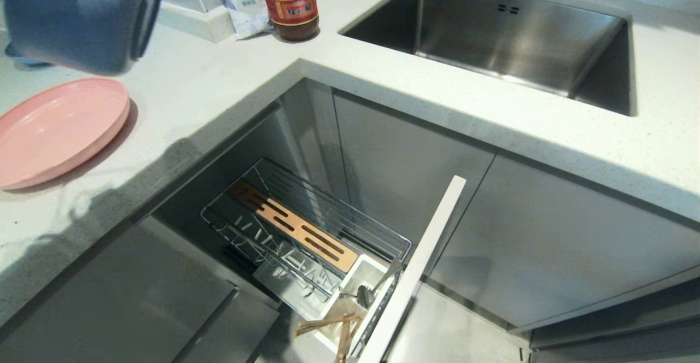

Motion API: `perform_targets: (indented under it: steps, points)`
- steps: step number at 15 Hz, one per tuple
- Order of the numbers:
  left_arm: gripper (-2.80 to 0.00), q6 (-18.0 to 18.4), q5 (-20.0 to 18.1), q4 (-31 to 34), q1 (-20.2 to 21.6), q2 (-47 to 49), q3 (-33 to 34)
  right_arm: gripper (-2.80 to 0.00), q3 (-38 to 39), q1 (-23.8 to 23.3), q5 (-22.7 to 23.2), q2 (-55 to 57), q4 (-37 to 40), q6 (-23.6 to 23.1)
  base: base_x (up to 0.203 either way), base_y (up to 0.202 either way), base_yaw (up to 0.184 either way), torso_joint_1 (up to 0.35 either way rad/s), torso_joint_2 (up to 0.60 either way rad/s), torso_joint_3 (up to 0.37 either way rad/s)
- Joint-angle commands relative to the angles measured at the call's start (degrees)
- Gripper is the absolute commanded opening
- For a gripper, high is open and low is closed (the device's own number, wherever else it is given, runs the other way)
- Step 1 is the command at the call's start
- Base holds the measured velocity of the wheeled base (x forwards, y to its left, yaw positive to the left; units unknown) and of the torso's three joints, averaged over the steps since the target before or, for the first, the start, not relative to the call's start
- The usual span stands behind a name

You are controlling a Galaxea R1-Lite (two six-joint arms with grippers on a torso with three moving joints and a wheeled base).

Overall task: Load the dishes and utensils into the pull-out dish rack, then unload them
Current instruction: Pick up the bowl and place it in the cupboard

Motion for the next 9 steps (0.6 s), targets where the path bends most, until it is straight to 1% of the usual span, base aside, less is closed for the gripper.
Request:
perform_targets:
  steps: [1,2,3,4,5,6,7,9]
  points:
    - [-2.80,-12.8,3.9,-2.5,-5.0,6.7,0.1,-2.80,0.1,0.0,0.0,-0.2,0.0,0.0,0.000,0.000,0.000,0.000,0.00,0.000]
    - [-2.80,-16.3,7.0,-2.7,-7.5,7.9,0.2,-2.80,0.1,0.0,0.0,-0.2,0.0,0.0,0.000,0.000,0.000,0.000,0.00,0.000]
    - [-2.80,-21.8,11.9,-2.8,-10.6,9.7,0.6,-2.80,0.1,0.0,0.0,-0.2,0.0,0.0,0.000,0.000,0.000,0.000,0.00,0.000]
    - [-2.80,-26.5,16.2,-2.6,-12.5,11.5,1.1,-2.80,0.1,0.0,0.0,-0.2,0.0,0.0,0.000,0.000,0.000,0.000,0.00,0.000]
    - [-2.80,-28.9,18.4,-2.1,-13.4,12.6,2.1,-2.80,0.1,0.0,0.0,-0.2,0.0,0.0,0.000,0.000,0.000,0.000,0.00,0.000]
    - [-2.80,-30.0,19.4,-1.5,-13.6,12.9,4.1,-2.80,0.1,0.0,0.0,-0.2,0.0,0.0,0.000,0.000,0.000,0.000,0.00,0.000]
    - [-2.80,-32.2,20.0,-1.1,-13.6,12.9,7.3,-2.80,0.1,0.0,0.0,-0.2,0.0,0.0,0.000,0.000,0.000,0.000,0.00,0.000]
    - [-2.80,-40.6,20.6,-1.5,-13.4,12.9,9.5,-2.80,0.1,0.0,0.0,-0.2,0.0,0.0,0.000,0.000,0.000,0.000,0.00,0.000]
